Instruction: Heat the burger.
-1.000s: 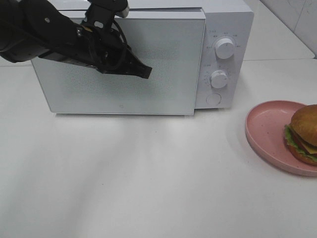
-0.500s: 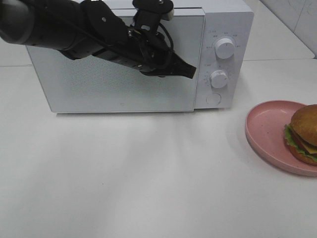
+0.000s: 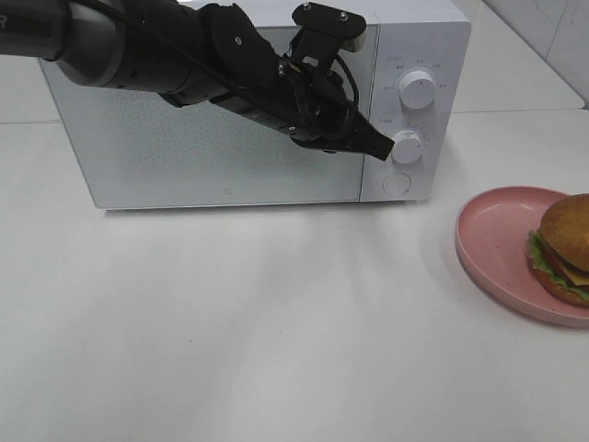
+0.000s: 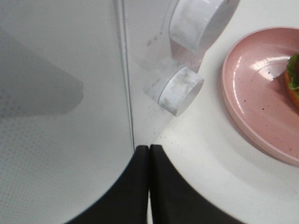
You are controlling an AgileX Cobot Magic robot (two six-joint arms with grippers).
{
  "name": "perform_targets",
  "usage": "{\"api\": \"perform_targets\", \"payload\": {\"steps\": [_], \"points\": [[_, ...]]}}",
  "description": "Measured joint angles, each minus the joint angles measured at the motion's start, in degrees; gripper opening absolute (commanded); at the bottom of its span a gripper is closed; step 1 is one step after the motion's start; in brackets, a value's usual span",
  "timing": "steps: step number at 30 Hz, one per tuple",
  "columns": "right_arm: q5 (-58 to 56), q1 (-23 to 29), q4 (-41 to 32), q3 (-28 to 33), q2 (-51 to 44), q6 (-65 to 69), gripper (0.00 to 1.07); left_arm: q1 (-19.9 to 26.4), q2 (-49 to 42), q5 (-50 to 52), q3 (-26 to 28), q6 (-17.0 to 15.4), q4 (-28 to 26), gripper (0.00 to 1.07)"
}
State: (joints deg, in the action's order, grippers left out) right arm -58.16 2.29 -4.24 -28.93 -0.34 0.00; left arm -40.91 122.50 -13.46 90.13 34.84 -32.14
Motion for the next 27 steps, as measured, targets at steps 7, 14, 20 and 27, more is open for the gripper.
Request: {"api": "perform_targets", "payload": {"steps": [7, 14, 20, 27], "points": [[0.0, 0.0, 0.0, 0.0, 0.0, 0.0, 0.55, 0.0, -0.11, -2.64, 0.57, 0.46, 0.74, 0.0], [0.0, 0.0, 0.0, 0.0, 0.0, 0.0, 0.55, 1.43, -4.01, -9.91, 1.26, 2.12, 4.47, 0.0], [0.0, 0.0, 0.0, 0.0, 0.0, 0.0, 0.55, 2.81, -8.08, -19.94, 2.01, 1.55, 6.59, 0.0], [0.0, 0.0, 0.0, 0.0, 0.0, 0.0, 0.55, 2.75, -10.37, -31.63, 2.01, -4.7, 12.26, 0.0]]}}
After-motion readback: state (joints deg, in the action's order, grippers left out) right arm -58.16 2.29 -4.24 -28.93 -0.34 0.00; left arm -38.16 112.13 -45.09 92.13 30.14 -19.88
